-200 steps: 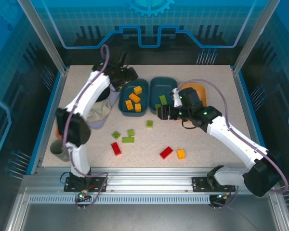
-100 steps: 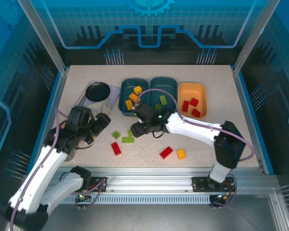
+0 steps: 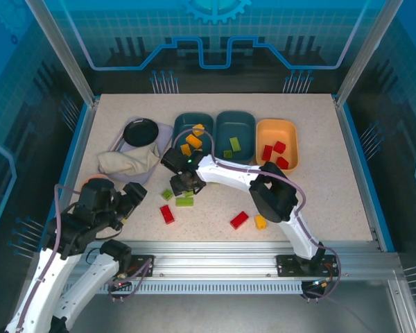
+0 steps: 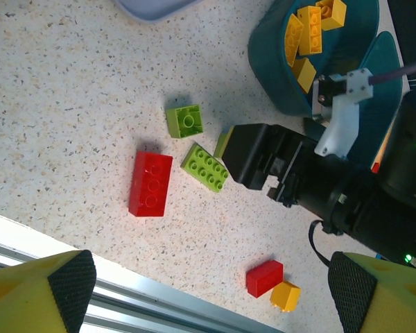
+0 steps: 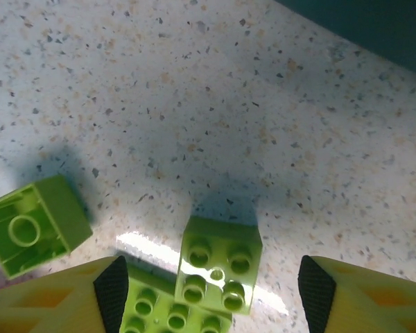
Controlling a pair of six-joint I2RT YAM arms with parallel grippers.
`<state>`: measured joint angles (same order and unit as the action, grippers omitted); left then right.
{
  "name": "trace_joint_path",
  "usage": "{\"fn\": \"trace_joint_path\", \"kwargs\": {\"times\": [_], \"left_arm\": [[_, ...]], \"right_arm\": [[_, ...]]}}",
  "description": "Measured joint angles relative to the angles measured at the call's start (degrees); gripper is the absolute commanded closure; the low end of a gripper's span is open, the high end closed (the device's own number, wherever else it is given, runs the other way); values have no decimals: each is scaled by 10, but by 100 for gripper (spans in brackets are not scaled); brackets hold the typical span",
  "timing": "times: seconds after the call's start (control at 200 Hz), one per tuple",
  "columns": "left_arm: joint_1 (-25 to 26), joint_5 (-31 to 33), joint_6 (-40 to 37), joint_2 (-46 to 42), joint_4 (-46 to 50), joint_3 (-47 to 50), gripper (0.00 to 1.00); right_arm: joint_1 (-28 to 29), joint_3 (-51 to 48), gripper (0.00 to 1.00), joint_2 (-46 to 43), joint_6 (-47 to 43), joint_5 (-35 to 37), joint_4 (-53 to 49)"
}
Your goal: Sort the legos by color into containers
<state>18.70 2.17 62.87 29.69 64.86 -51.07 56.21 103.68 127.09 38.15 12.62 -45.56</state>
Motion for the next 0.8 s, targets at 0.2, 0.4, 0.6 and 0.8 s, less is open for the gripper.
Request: {"fn": "trace_joint_path", "kwargs": {"times": [0.2,0.4,0.6,0.8], "left_arm": [[0,-8,-3,0,9,0,10],[0,-12,-9,0,9,0,10],[0,-20,-14,6,5,0,11],[0,-50,-24,30,-33,0,11]], "right_arm": [[0,39,45,42,24,0,-42],[0,41,58,46,36,2,-66],[0,44,72,46,38,9,-70],[-9,20,72,3,24,44,-69]]}}
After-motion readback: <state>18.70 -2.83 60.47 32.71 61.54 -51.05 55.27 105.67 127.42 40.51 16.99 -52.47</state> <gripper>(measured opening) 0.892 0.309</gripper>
